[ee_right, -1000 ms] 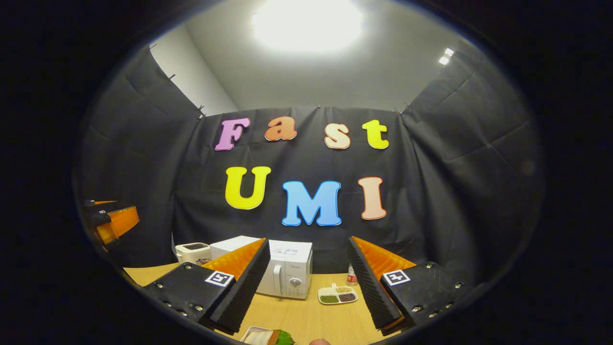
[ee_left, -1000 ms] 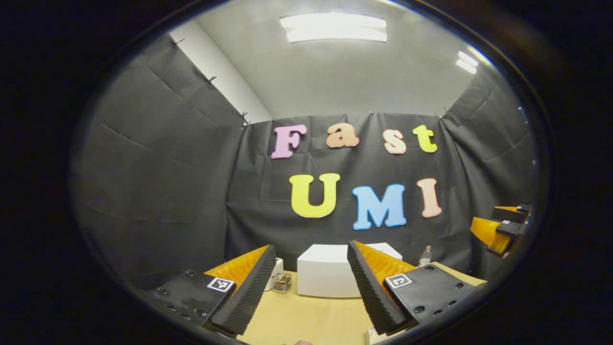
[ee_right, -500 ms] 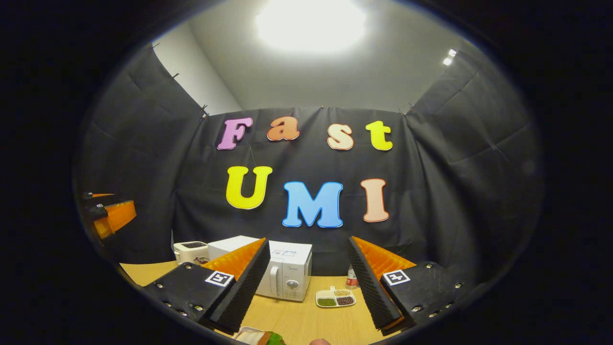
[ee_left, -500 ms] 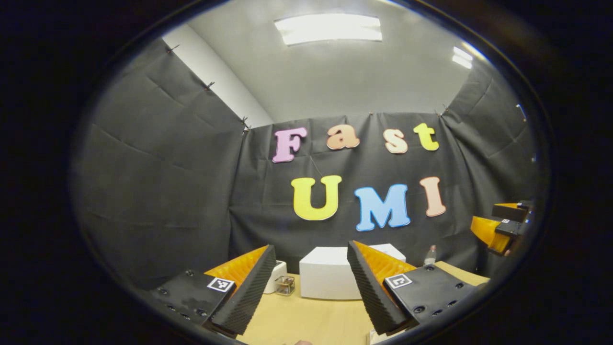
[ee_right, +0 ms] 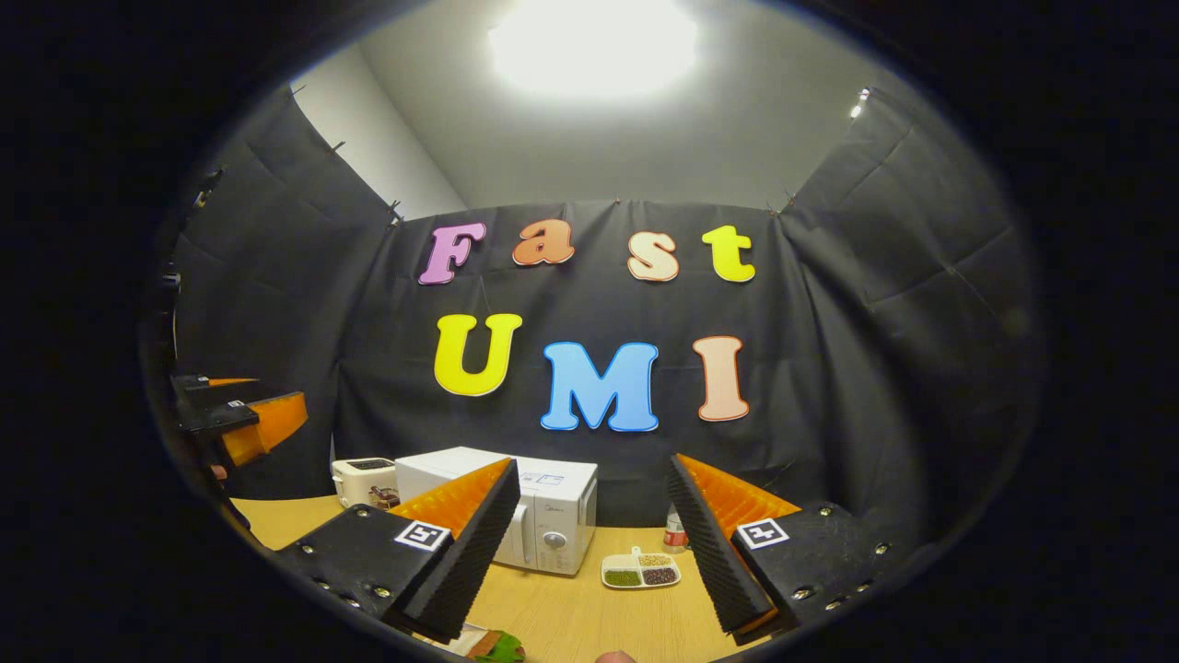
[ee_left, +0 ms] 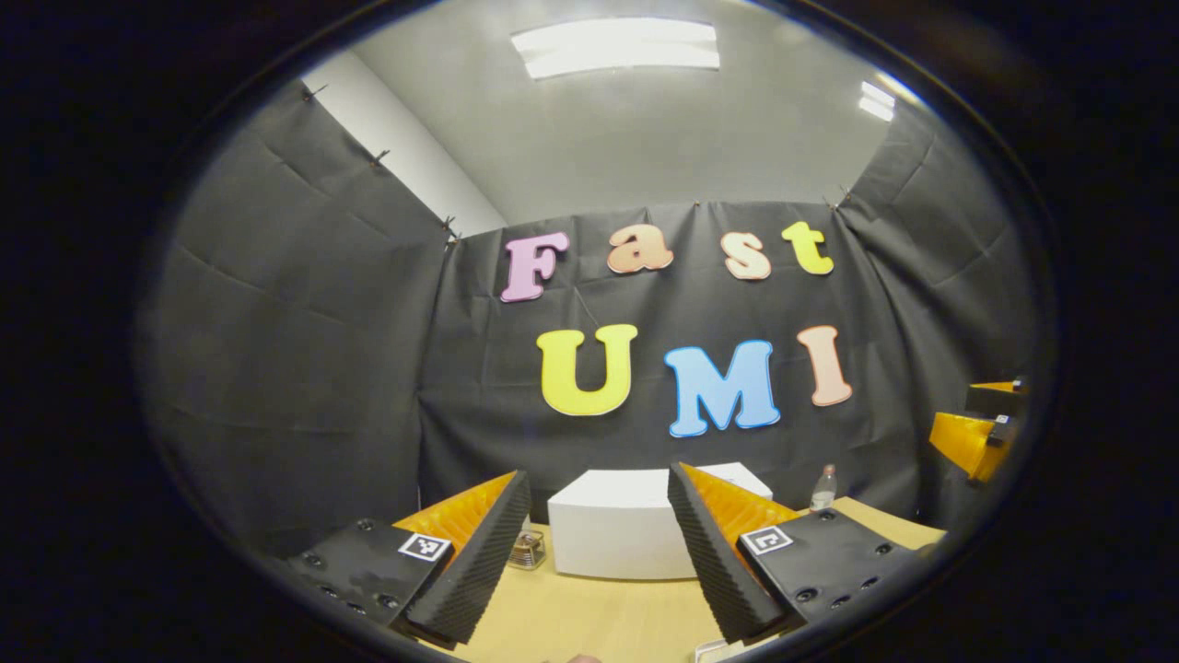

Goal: Open the microwave oven with the left hand, put the food in, and close the microwave oven.

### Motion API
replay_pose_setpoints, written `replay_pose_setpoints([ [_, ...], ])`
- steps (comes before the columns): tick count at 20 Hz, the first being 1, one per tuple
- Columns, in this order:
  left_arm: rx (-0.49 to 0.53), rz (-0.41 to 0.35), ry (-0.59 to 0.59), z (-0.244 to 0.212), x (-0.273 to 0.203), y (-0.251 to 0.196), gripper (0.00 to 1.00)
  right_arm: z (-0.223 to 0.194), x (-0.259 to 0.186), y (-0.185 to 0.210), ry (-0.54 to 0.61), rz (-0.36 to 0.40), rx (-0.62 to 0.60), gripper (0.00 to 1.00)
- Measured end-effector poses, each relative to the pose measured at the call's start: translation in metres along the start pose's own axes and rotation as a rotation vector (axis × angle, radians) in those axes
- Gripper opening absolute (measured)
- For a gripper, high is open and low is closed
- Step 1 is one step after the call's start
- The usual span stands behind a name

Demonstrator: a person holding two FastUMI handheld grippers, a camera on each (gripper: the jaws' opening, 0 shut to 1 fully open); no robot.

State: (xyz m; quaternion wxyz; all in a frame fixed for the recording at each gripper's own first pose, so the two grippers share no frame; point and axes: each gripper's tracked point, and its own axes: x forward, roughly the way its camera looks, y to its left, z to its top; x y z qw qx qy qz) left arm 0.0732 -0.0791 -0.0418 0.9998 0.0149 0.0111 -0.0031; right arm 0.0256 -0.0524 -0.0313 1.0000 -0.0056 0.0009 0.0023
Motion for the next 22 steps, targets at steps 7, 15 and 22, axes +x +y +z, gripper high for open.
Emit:
replay_pose_setpoints([
  [7, -0.027, -0.117, 0.047, -0.064, 0.102, -0.057, 0.97, -0.016, 0.033, -0.024, 0.029, -0.103, -0.005, 0.98],
  [15, -0.004, -0.265, 0.115, -0.148, 0.207, -0.125, 1.0, -0.031, 0.067, -0.054, 0.064, -0.261, -0.042, 0.98],
  [22, -0.006, -0.366, 0.238, -0.23, 0.244, -0.187, 1.0, -0.047, 0.063, -0.082, 0.129, -0.375, -0.098, 0.98],
])
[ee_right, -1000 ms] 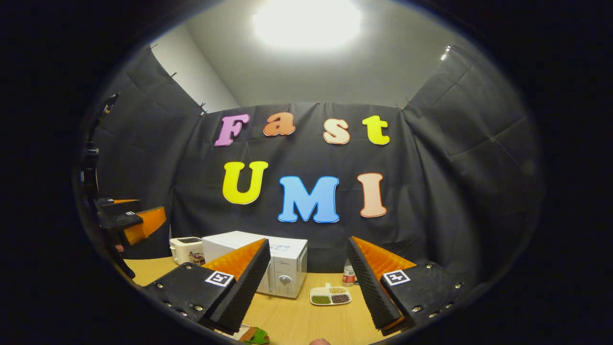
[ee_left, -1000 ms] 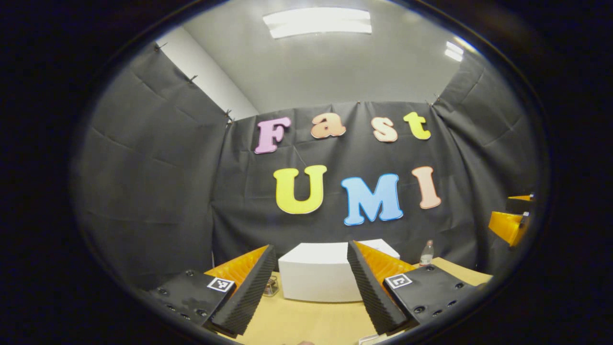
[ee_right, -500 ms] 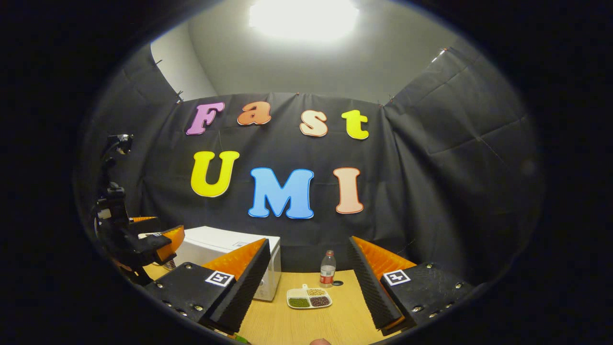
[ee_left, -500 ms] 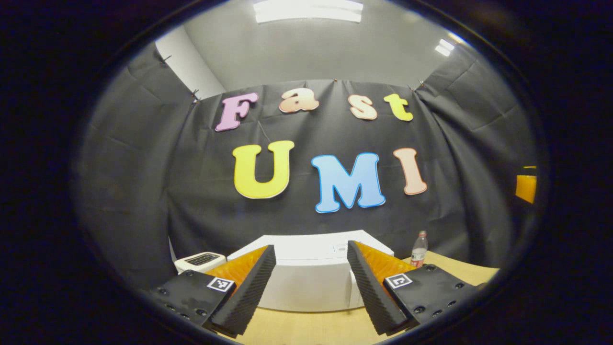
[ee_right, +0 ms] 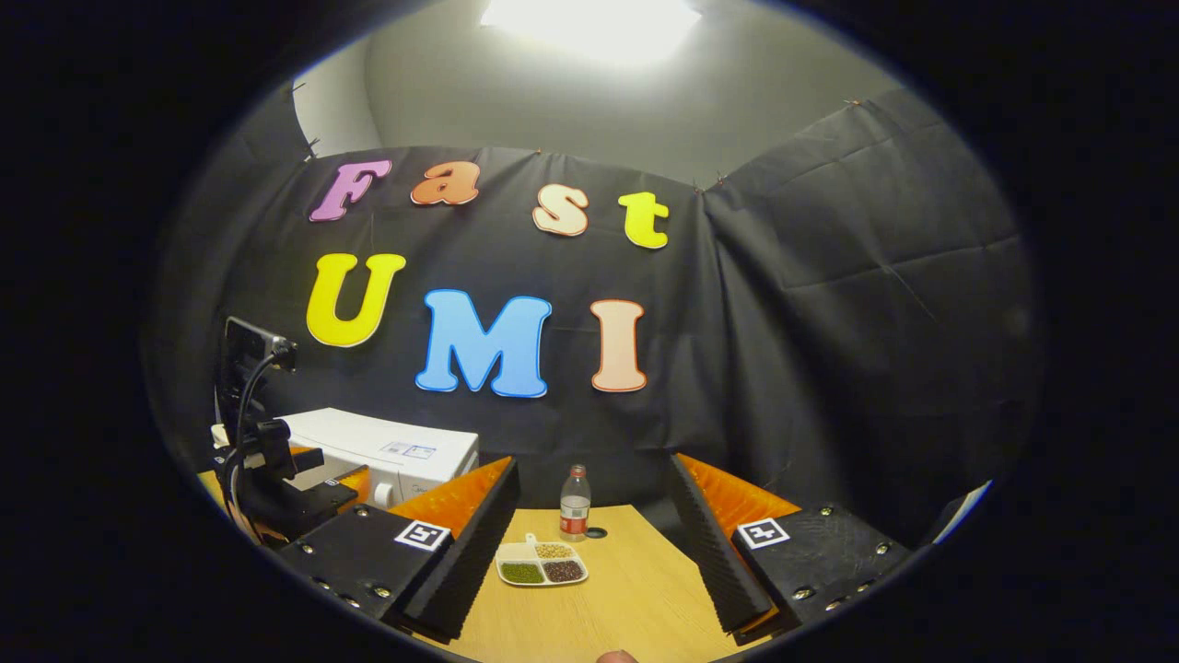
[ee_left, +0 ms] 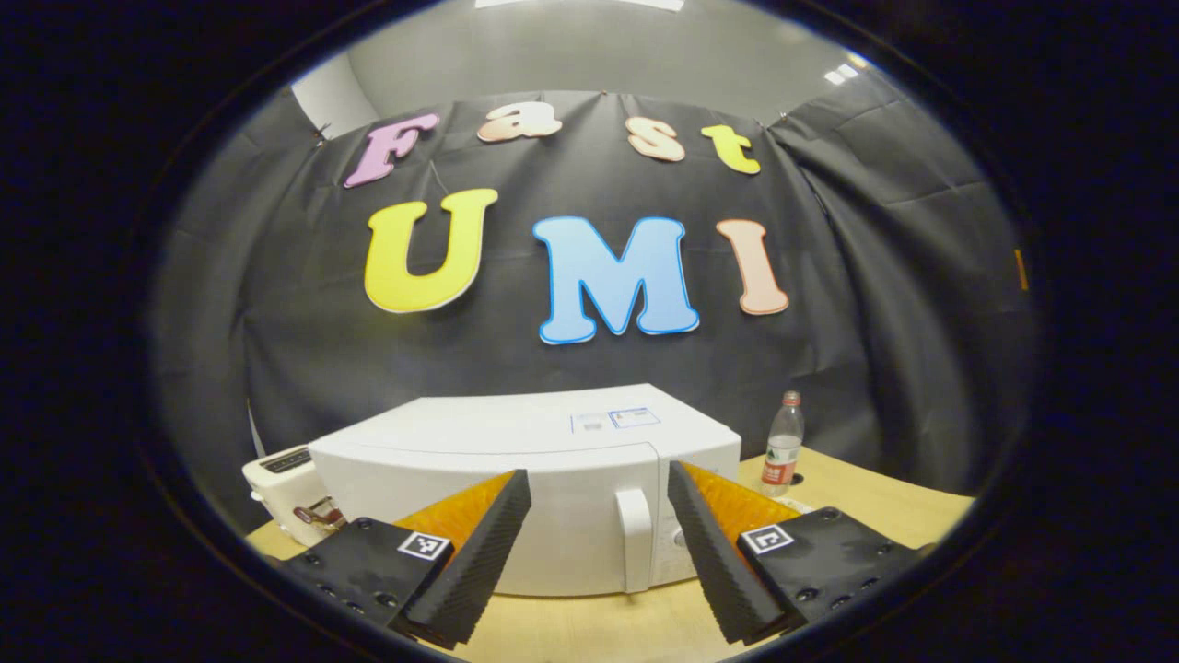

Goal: Open the microwave oven with the left hand, put the food in, and close the microwave oven.

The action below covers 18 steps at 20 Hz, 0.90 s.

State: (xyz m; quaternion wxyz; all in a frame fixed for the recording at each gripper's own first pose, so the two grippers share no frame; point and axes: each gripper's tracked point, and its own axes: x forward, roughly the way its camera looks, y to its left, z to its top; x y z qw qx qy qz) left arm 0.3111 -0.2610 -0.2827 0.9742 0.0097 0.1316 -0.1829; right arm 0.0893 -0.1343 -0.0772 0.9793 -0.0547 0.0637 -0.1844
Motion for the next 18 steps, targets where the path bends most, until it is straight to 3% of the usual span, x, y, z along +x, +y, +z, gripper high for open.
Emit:
replay_pose_setpoints([
  [1, 0.0, -0.009, 0.019, -0.01, 0.007, -0.004, 1.0, -0.002, 0.0, -0.004, 0.01, -0.012, -0.006, 0.98],
  [4, -0.001, -0.031, 0.071, -0.038, 0.024, -0.016, 0.87, -0.007, -0.004, -0.012, 0.03, -0.045, -0.016, 0.97],
  [6, 0.002, -0.04, 0.101, -0.054, 0.034, -0.022, 0.87, -0.009, -0.008, -0.016, 0.039, -0.06, -0.023, 0.97],
  [10, -0.001, -0.052, 0.121, -0.068, 0.046, -0.03, 0.77, -0.011, -0.016, -0.012, 0.052, -0.061, -0.035, 0.98],
  [12, 0.011, -0.062, 0.125, -0.072, 0.052, -0.036, 0.83, -0.012, -0.02, -0.008, 0.049, -0.054, -0.031, 0.98],
  [15, 0.037, -0.047, 0.131, -0.074, 0.056, -0.039, 0.6, -0.013, -0.025, -0.008, 0.051, -0.049, -0.016, 0.98],
  [16, 0.045, -0.024, 0.126, -0.072, 0.057, -0.034, 0.61, -0.015, -0.025, -0.01, 0.054, -0.051, -0.009, 0.98],
  [17, 0.041, -0.012, 0.133, -0.074, 0.056, -0.03, 0.55, -0.016, -0.026, -0.012, 0.059, -0.052, -0.003, 0.98],
  [18, 0.021, -0.012, 0.123, -0.077, 0.063, -0.032, 0.38, -0.018, -0.027, -0.015, 0.064, -0.052, 0.001, 0.98],
])
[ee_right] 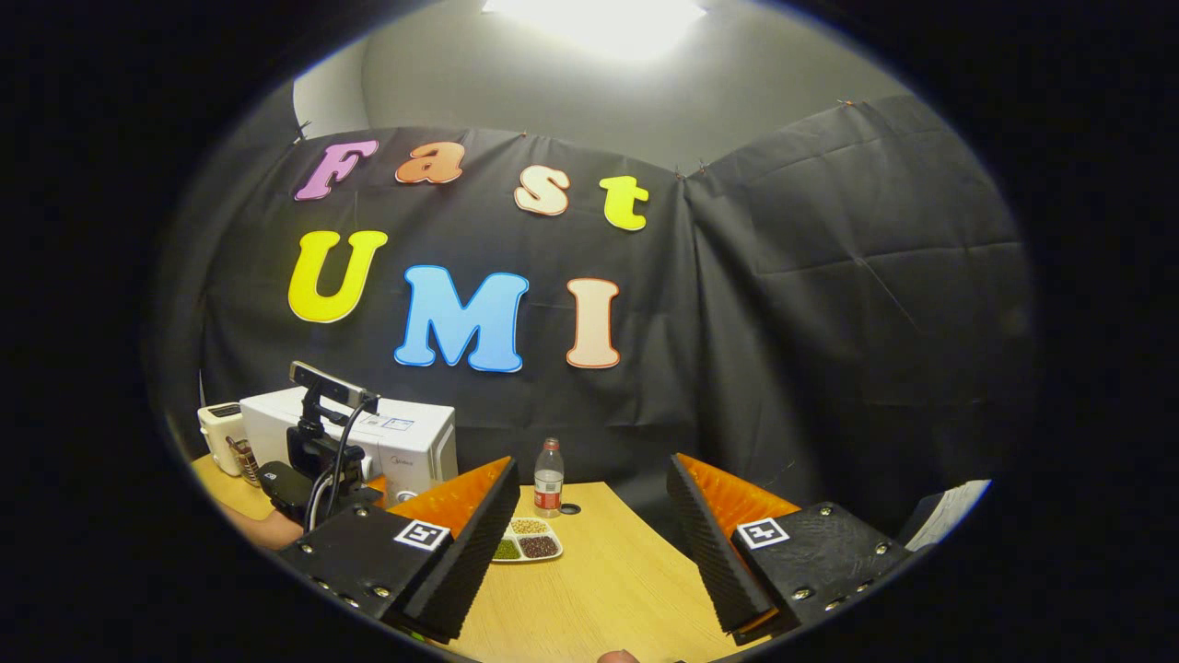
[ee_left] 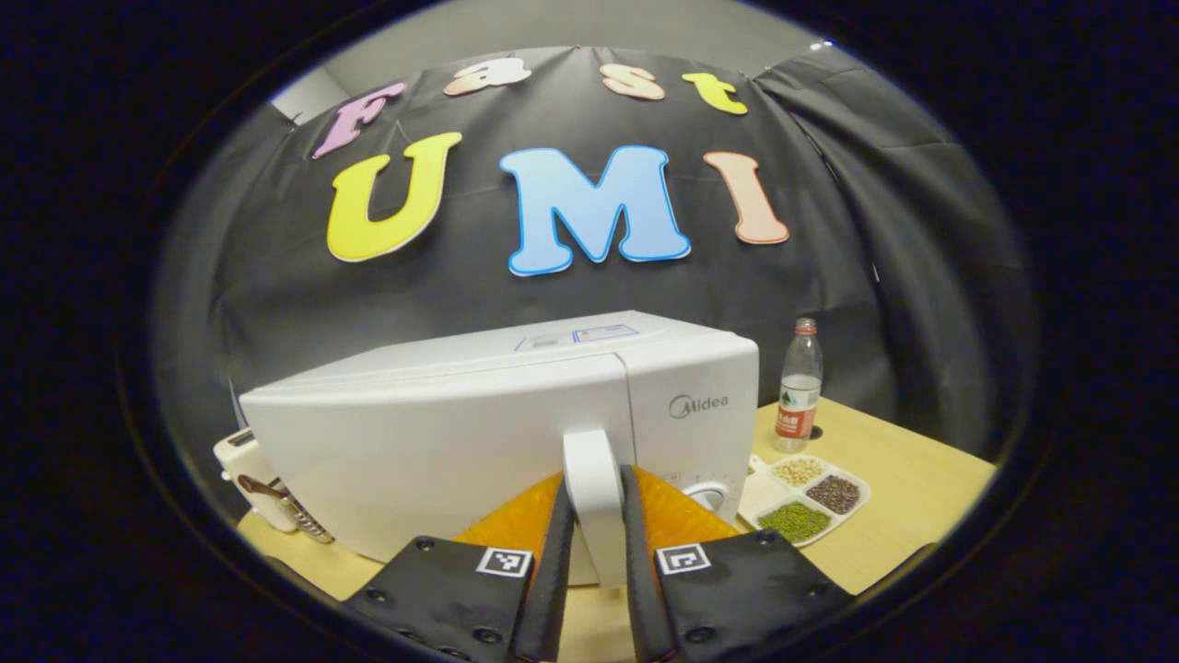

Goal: Open the microwave oven with the left hand, put the food in, and close the microwave oven.

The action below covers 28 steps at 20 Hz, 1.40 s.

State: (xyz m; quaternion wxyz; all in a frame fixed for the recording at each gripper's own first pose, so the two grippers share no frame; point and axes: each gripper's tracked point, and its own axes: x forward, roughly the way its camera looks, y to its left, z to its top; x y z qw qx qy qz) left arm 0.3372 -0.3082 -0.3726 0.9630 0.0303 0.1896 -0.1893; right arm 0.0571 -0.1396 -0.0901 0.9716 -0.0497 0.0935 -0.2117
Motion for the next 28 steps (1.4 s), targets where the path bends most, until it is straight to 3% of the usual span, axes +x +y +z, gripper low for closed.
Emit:
replay_pose_setpoints([
  [2, -0.001, -0.016, 0.02, 0.004, -0.01, 0.003, 0.35, -0.002, -0.001, -0.006, 0.006, -0.002, 0.008, 0.98],
  [4, 0.005, -0.014, 0.028, 0.005, -0.012, 0.004, 0.22, 0.001, -0.001, -0.008, 0.002, 0.001, 0.02, 0.98],
  [5, 0.002, -0.011, 0.034, 0.004, -0.012, 0.002, 0.21, 0.003, -0.001, -0.009, -0.004, 0.004, 0.021, 0.98],
  [6, -0.001, -0.009, 0.047, 0.003, -0.012, 0.003, 0.12, 0.004, -0.001, -0.01, -0.009, 0.008, 0.019, 0.98],
  [7, -0.015, -0.004, 0.057, 0.003, -0.011, 0.004, 0.19, 0.006, -0.002, -0.011, -0.013, 0.015, 0.019, 0.98],
  [8, -0.025, -0.003, 0.063, 0.003, -0.012, 0.004, 0.13, 0.007, -0.004, -0.012, -0.017, 0.024, 0.023, 0.98],
  [11, -0.04, 0.016, 0.103, -0.001, -0.02, 0.004, 0.12, 0.012, -0.004, -0.017, -0.031, 0.041, 0.031, 0.98],
  [12, -0.052, 0.032, 0.114, -0.007, -0.034, 0.004, 0.17, 0.013, -0.005, -0.019, -0.032, 0.047, 0.038, 0.98],
  [14, -0.017, 0.046, 0.055, 0.0, -0.055, 0.008, 0.13, 0.017, -0.006, -0.02, -0.04, 0.072, 0.074, 0.98],
  [17, -0.036, 0.043, 0.082, -0.008, -0.08, 0.013, 0.16, 0.024, -0.008, -0.024, -0.064, 0.105, 0.084, 0.98],
  [19, -0.038, 0.055, 0.093, -0.011, -0.099, 0.017, 0.13, 0.028, -0.017, -0.025, -0.081, 0.132, 0.094, 0.97],
  [28, -0.018, 0.204, 0.117, -0.031, -0.208, 0.071, 0.12, 0.022, -0.066, -0.035, -0.085, 0.261, 0.108, 0.98],
])
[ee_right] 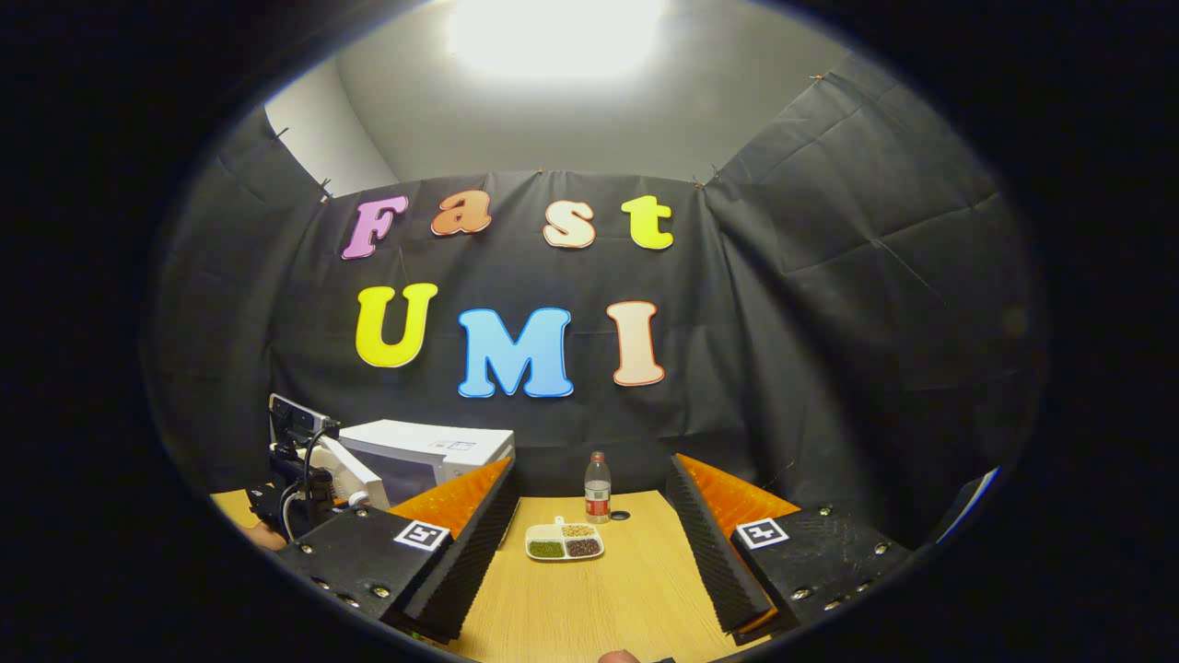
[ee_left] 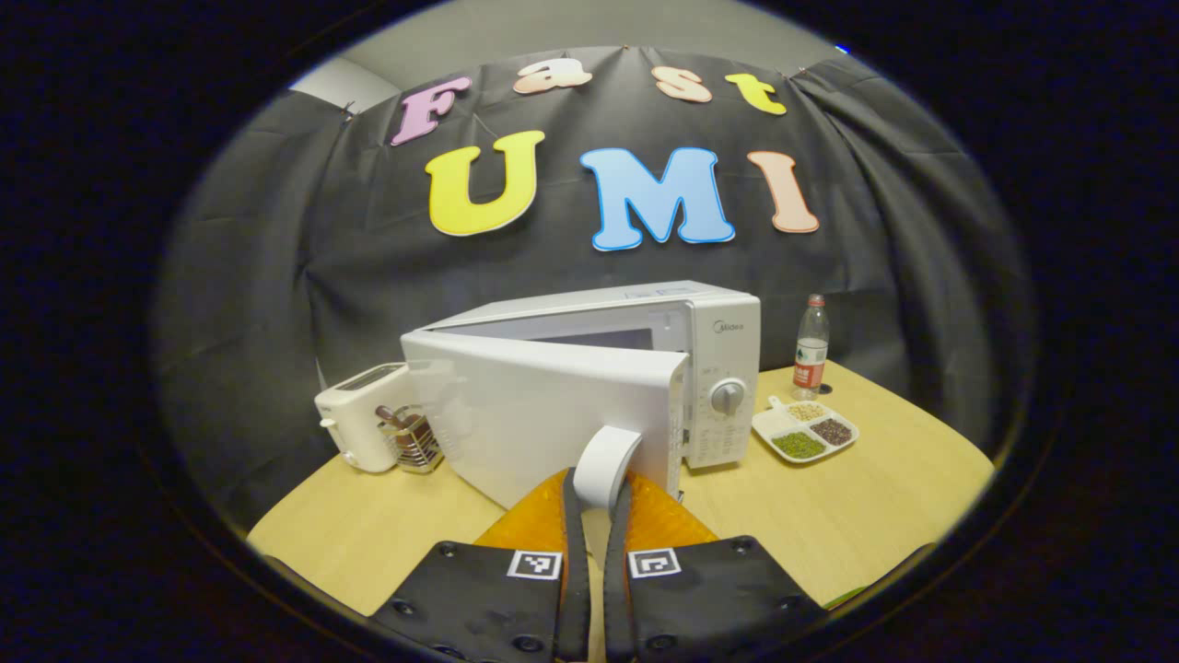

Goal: Open the microwave oven with the left hand, put the food in, and close the microwave oven.

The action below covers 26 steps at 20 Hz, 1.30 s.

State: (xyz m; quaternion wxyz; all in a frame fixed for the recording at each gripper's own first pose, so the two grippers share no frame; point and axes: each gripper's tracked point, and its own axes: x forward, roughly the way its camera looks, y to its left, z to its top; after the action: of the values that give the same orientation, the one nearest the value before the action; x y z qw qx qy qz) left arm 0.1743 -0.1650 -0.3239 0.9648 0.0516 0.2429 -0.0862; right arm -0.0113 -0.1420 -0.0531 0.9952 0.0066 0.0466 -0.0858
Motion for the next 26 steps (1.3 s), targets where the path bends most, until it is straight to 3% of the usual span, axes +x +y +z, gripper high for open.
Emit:
replay_pose_setpoints([
  [8, 0.0, 0.02, 0.023, -0.021, -0.042, 0.06, 0.12, 0.006, -0.004, 0.043, -0.007, 0.067, 0.027, 0.97],
  [19, 0.005, -0.097, 0.042, -0.041, -0.074, 0.136, 0.12, -0.002, 0.001, 0.148, 0.012, 0.071, 0.033, 0.97],
  [26, 0.014, -0.116, 0.049, -0.053, -0.084, 0.188, 0.13, -0.011, 0.006, 0.196, 0.032, 0.072, 0.022, 0.97],
])
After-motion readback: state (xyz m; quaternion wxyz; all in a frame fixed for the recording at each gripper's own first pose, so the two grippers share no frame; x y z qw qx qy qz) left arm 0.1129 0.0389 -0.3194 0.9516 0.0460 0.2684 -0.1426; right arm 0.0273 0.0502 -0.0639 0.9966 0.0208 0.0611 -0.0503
